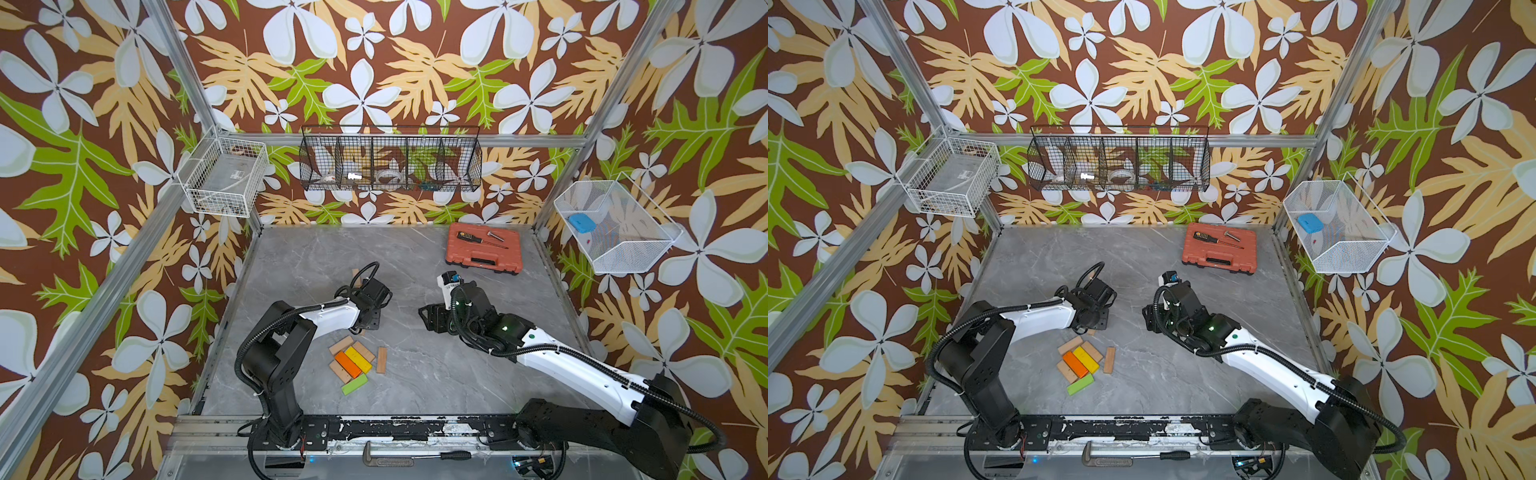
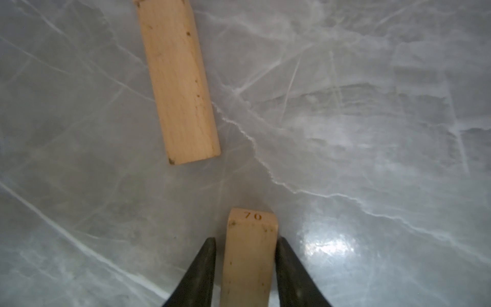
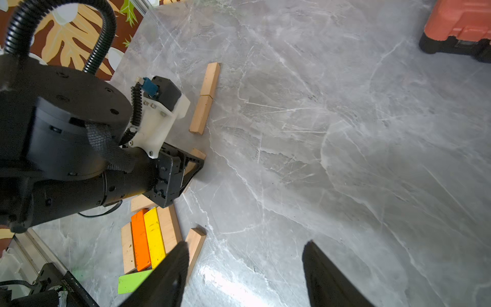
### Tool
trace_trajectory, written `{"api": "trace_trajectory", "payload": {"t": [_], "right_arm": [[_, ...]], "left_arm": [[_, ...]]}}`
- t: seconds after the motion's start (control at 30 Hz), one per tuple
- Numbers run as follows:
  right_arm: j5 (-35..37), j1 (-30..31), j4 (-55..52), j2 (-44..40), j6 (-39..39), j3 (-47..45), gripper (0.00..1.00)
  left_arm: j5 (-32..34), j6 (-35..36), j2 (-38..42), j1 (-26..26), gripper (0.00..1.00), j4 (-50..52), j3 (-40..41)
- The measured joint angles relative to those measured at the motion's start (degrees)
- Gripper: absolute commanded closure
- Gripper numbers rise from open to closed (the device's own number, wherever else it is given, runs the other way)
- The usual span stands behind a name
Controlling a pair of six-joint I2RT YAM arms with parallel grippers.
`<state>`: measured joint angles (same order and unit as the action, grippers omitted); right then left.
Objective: Assemble the letter k with building blocks
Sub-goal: Assemble the building block at the center of the board.
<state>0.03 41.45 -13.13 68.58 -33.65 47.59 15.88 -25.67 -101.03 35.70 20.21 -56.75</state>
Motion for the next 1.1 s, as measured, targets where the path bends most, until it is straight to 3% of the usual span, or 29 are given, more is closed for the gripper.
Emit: {"api": "trace_trajectory", "payload": {"t": [0.13,0.43,1.1], "right_arm": [[0.02,0.00,0.02,0.72,0.00,0.11,0.30],[0.26,0.02,0.00,0.85,-0.24,0.42,0.30],[1.46,0.02,-0.20,0.70,-0.39,0.92,0.31]], "left_arm": [[0.04,-0.76,0.44,0.00,0.74,-0.94,0.94],[0.59,-2.75,-0.87,-1.22,0.80,-0.31,-0.79],[0.24,-4.26,-2.80,-3.78,0.80,0.50,-2.99]]}}
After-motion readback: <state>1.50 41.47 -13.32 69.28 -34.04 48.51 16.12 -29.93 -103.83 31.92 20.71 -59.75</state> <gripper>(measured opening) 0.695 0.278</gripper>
